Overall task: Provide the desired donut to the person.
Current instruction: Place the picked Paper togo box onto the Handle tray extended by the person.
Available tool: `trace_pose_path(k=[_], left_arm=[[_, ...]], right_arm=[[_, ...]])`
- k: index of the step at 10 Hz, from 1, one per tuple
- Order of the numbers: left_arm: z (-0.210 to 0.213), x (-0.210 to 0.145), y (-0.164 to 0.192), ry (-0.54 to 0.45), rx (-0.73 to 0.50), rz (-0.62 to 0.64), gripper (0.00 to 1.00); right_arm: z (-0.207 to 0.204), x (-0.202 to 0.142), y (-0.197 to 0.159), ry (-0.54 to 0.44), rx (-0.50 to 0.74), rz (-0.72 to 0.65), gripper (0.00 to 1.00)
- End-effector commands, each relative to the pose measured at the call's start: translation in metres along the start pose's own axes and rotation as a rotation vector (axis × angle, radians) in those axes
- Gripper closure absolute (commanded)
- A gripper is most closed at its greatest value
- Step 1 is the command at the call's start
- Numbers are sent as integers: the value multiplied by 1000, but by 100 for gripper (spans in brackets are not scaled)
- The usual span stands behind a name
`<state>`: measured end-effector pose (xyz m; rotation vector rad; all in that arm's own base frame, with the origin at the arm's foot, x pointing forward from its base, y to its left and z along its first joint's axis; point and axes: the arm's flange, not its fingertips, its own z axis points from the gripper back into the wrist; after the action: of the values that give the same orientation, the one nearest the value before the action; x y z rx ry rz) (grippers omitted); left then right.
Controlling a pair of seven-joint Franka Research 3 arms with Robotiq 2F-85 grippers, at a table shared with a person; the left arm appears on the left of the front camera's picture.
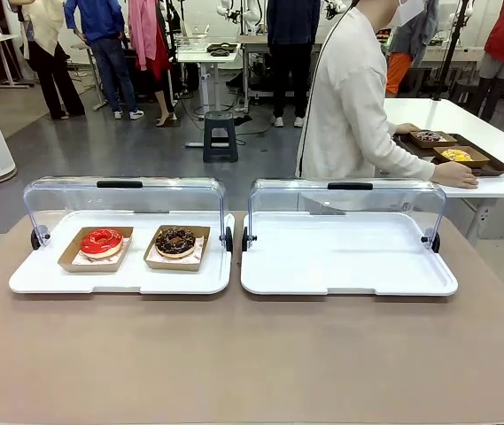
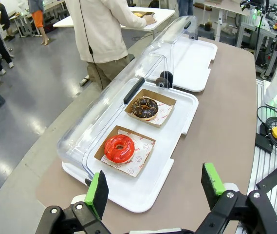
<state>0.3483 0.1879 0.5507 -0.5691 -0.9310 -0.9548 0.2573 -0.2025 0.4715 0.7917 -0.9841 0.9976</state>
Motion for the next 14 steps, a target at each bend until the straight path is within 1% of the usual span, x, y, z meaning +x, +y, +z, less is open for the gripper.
trace_pose_path(k=[1, 2, 3, 14], left_arm=[[-1, 1, 0, -5, 2, -1, 0], [-1, 1, 0, -5, 2, -1, 0], [-1, 1, 0, -5, 2, -1, 0], [-1, 1, 0, -5, 2, -1, 0]], right_arm=[[-1, -10, -37, -57, 51, 24, 0], [-9, -13, -40, -53, 70, 31, 0], [-2, -5, -18, -11, 12, 6, 0], [-2, -5, -18, -11, 12, 6, 0]])
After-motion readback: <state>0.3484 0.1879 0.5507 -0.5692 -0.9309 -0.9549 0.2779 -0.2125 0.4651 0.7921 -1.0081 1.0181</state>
